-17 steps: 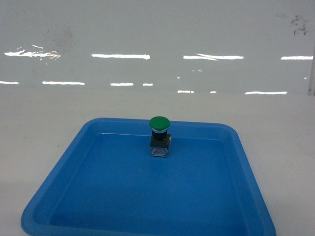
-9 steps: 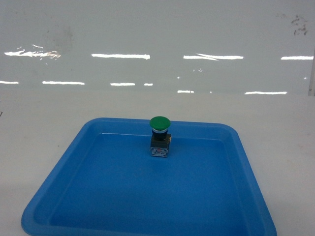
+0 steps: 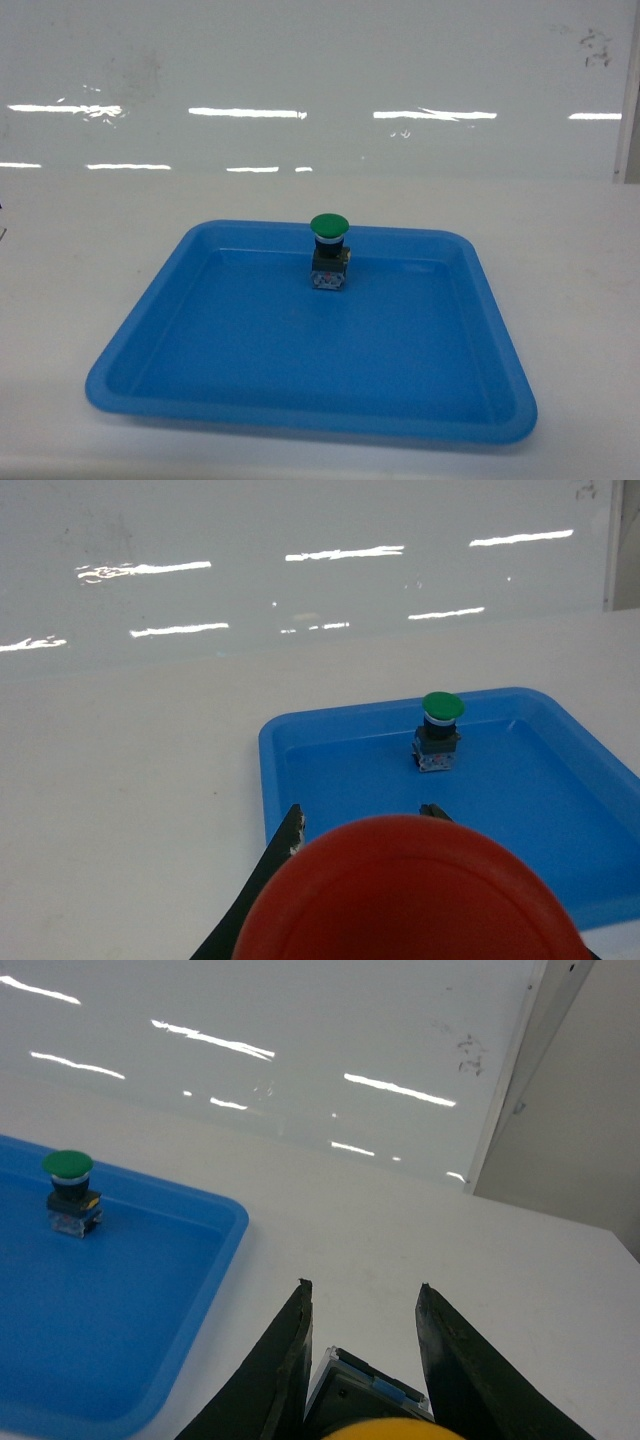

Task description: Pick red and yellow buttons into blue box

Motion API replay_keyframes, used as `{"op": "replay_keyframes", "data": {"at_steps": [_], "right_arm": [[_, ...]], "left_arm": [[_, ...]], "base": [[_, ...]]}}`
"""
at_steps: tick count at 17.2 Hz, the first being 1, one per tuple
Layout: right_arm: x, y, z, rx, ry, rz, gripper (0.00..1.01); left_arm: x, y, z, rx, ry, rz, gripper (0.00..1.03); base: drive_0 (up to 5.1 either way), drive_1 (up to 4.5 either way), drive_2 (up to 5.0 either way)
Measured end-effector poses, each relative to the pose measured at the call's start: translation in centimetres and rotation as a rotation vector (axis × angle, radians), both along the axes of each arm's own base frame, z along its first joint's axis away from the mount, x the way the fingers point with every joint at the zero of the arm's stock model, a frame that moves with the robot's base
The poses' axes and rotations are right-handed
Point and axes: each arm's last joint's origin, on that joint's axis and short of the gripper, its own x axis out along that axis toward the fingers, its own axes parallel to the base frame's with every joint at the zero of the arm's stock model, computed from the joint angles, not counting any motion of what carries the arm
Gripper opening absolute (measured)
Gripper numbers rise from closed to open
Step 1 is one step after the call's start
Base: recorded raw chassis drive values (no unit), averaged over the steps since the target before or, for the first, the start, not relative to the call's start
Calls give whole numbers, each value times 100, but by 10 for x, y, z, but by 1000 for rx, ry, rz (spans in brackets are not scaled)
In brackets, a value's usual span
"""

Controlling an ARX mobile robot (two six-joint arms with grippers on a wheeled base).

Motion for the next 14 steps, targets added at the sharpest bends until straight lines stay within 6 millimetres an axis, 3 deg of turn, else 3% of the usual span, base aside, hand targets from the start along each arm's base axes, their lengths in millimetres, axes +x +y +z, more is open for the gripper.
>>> {"op": "replay_keyframes", "data": {"at_steps": [14], "right_arm": [[0, 0, -1, -3, 4, 6, 29]], "left_arm": [[0, 0, 0, 0, -1, 3, 26]], "base": [[0, 0, 0]]}}
